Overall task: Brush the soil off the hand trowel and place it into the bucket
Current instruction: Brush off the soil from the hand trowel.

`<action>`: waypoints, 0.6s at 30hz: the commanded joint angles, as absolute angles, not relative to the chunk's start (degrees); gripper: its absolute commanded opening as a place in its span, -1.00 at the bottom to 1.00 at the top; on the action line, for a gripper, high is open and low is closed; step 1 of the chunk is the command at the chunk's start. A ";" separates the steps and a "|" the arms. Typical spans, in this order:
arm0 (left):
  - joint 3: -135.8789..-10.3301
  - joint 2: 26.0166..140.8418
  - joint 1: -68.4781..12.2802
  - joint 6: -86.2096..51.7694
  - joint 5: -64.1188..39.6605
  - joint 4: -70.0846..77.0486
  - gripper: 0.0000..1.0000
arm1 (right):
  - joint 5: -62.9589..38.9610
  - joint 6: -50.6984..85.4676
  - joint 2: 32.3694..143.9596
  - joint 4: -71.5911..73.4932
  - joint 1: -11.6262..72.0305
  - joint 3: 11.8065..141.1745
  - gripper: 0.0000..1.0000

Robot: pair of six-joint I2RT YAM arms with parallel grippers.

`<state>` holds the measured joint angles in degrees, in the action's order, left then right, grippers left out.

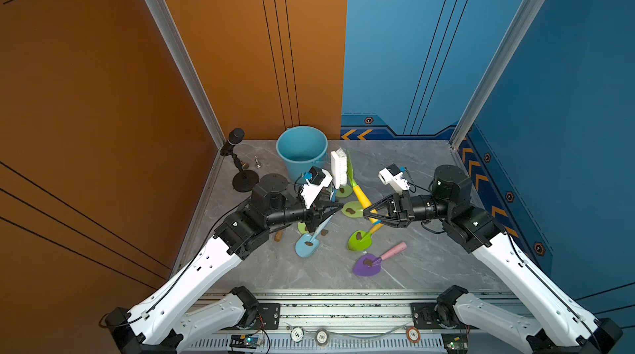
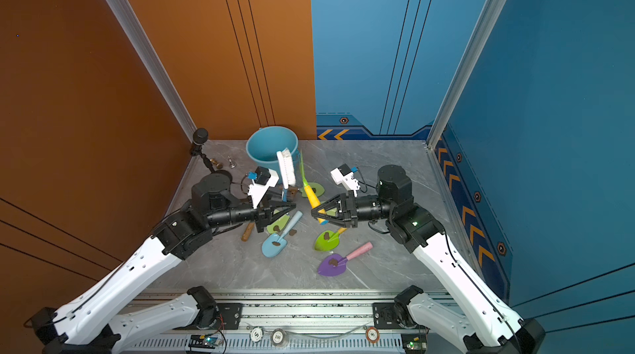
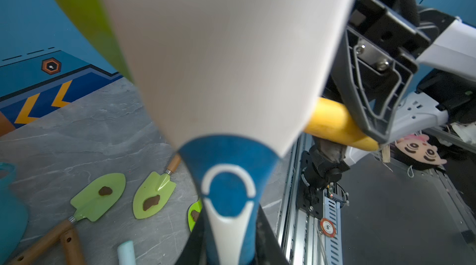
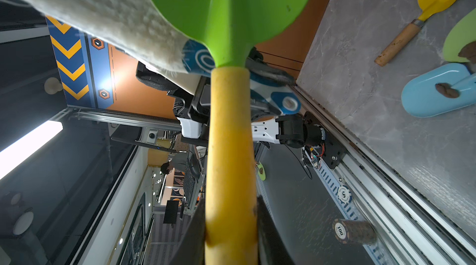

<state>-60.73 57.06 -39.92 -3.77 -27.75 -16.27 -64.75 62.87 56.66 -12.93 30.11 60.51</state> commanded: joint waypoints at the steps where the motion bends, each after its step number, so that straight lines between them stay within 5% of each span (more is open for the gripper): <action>1: -61.41 59.95 -39.99 -1.40 -27.49 -17.41 -1.00 | -67.15 62.85 55.40 -10.45 31.40 62.99 -0.87; 18: -74.16 75.07 -29.42 1.07 -33.22 -22.86 -1.00 | -63.62 51.27 52.83 -23.72 32.62 72.07 -0.85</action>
